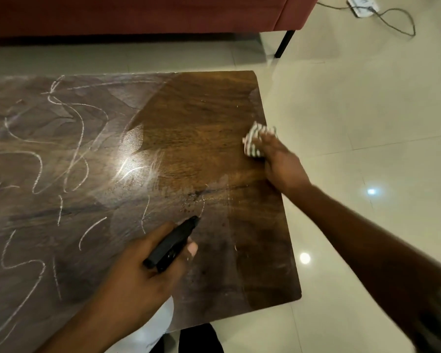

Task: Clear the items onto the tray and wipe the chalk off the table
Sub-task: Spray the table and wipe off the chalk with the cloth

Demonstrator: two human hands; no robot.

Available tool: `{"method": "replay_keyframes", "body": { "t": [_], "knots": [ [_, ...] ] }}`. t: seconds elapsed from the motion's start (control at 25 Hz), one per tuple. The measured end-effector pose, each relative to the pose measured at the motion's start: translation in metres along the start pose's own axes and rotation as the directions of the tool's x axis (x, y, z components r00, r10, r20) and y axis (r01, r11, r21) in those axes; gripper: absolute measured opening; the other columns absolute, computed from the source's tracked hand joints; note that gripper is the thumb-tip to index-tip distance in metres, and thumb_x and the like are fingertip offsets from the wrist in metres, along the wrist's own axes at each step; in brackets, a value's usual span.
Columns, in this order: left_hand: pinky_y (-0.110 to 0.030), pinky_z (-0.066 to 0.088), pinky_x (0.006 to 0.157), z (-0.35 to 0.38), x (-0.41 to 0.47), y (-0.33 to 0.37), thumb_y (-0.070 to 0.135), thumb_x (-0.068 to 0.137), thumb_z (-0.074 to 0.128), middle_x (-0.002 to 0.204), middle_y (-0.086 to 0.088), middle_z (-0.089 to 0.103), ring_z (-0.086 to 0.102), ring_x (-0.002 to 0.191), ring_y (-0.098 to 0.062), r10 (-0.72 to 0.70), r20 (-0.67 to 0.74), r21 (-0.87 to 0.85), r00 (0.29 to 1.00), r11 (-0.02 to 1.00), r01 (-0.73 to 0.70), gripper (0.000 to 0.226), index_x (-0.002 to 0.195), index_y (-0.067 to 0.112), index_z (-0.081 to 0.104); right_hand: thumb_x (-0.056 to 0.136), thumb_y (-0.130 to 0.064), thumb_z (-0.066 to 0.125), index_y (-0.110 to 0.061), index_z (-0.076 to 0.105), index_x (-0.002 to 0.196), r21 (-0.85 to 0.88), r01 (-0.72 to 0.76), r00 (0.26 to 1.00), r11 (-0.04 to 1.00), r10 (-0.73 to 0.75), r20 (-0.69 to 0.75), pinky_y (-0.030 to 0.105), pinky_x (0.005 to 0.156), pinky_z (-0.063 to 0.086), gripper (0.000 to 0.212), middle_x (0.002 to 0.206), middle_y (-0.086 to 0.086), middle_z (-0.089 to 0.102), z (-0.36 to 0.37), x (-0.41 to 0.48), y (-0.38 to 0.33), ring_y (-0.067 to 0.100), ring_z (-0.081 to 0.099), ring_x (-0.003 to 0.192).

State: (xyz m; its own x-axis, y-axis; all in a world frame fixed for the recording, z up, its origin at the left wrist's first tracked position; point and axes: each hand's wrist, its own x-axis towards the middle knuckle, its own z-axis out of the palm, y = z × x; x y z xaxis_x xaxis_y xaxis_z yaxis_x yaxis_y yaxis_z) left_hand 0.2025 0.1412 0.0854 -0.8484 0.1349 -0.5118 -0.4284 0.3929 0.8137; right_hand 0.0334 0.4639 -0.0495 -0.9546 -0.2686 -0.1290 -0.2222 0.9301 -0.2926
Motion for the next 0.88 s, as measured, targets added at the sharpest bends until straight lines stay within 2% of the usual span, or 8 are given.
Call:
{"method": "replay_keyframes", "body": {
  "t": [0.12,0.24,0.32,0.44,0.56,0.64,0.76,0.88],
  "knots": [
    [-0.049,0.056,0.074,-0.002,0.004,0.005,0.055,0.086,0.067,0.075,-0.003,0.072,0.070,0.068,-0.019,0.013,0.019,-0.001,1.000,1.000,-0.013,0.023,0.102,0.039,0.070,0.105,-0.010,0.048,-0.021,0.048,0.159,0.010,0.097,0.992,0.995,-0.098,0.078,0.050,0.123,0.038,0.055,0.171,0.002,0.037,0.021,-0.182,-0.002,0.027,0.035,0.158],
    [-0.049,0.056,0.073,-0.001,0.009,0.004,0.059,0.087,0.066,0.076,0.001,0.071,0.070,0.069,-0.017,0.021,0.045,-0.016,0.999,1.000,-0.021,0.026,0.101,0.038,0.069,0.111,-0.013,0.043,-0.034,0.040,0.162,0.028,0.237,0.937,0.971,-0.236,0.259,0.027,0.126,0.030,0.055,0.171,-0.015,0.033,0.013,-0.255,0.000,0.018,0.041,0.154],
    [-0.045,0.055,0.072,0.001,0.011,0.002,0.065,0.087,0.064,0.077,0.006,0.071,0.069,0.069,-0.012,0.009,0.031,-0.031,0.999,0.999,-0.008,0.031,0.102,0.039,0.069,0.112,-0.020,0.043,-0.032,0.041,0.162,0.007,0.290,0.933,0.957,-0.285,0.219,0.029,0.125,0.035,0.052,0.172,-0.010,0.032,0.004,-0.212,0.005,0.018,0.036,0.157],
    [-0.048,0.058,0.079,0.004,0.012,-0.001,0.074,0.083,0.062,0.081,0.009,0.074,0.073,0.075,-0.010,0.002,-0.030,-0.061,1.000,0.998,-0.004,0.037,0.104,0.043,0.069,0.094,-0.001,0.061,-0.020,0.049,0.158,-0.026,0.196,0.978,0.980,-0.194,0.072,0.051,0.114,0.050,0.068,0.170,0.007,0.035,-0.007,-0.036,0.016,0.031,0.038,0.154],
    [-0.042,0.059,0.085,0.003,0.011,-0.002,0.076,0.077,0.066,0.085,0.007,0.076,0.074,0.081,-0.012,-0.074,-0.111,-0.121,0.991,0.991,0.061,0.033,0.100,0.051,0.068,0.093,0.002,0.054,-0.026,0.055,0.153,0.042,-0.033,0.999,0.999,0.034,-0.025,0.045,0.118,0.045,0.066,0.159,0.013,0.053,-0.031,0.138,0.012,0.040,0.055,0.141],
    [-0.039,0.058,0.087,-0.002,0.008,-0.002,0.076,0.073,0.071,0.091,0.002,0.076,0.073,0.085,-0.016,-0.110,-0.134,-0.173,0.985,0.981,0.086,0.034,0.097,0.052,0.070,0.092,0.001,0.051,-0.028,0.058,0.150,0.027,-0.105,0.994,0.994,0.106,-0.022,0.041,0.118,0.043,0.066,0.153,0.013,0.058,-0.032,0.174,0.006,0.040,0.057,0.137],
    [-0.038,0.056,0.075,-0.015,-0.005,0.002,0.060,0.078,0.067,0.095,-0.004,0.074,0.071,0.082,-0.020,-0.144,-0.113,-0.136,0.983,0.982,0.129,0.023,0.099,0.051,0.069,0.094,-0.003,0.049,-0.021,0.053,0.154,0.024,0.066,0.998,0.998,-0.066,0.017,0.049,0.122,0.040,0.063,0.163,0.013,0.047,0.000,0.078,-0.020,0.039,0.048,0.147],
    [-0.051,0.052,0.073,-0.024,-0.020,-0.003,0.054,0.087,0.068,0.079,-0.014,0.066,0.066,0.070,-0.031,-0.136,-0.083,-0.053,0.987,0.990,0.132,0.025,0.100,0.033,0.070,0.100,-0.014,0.050,-0.022,0.047,0.159,0.049,0.349,0.922,0.936,-0.352,0.163,0.053,0.117,0.044,0.060,0.170,0.005,0.038,0.047,-0.133,-0.077,0.025,0.034,0.158]
  ]
}}
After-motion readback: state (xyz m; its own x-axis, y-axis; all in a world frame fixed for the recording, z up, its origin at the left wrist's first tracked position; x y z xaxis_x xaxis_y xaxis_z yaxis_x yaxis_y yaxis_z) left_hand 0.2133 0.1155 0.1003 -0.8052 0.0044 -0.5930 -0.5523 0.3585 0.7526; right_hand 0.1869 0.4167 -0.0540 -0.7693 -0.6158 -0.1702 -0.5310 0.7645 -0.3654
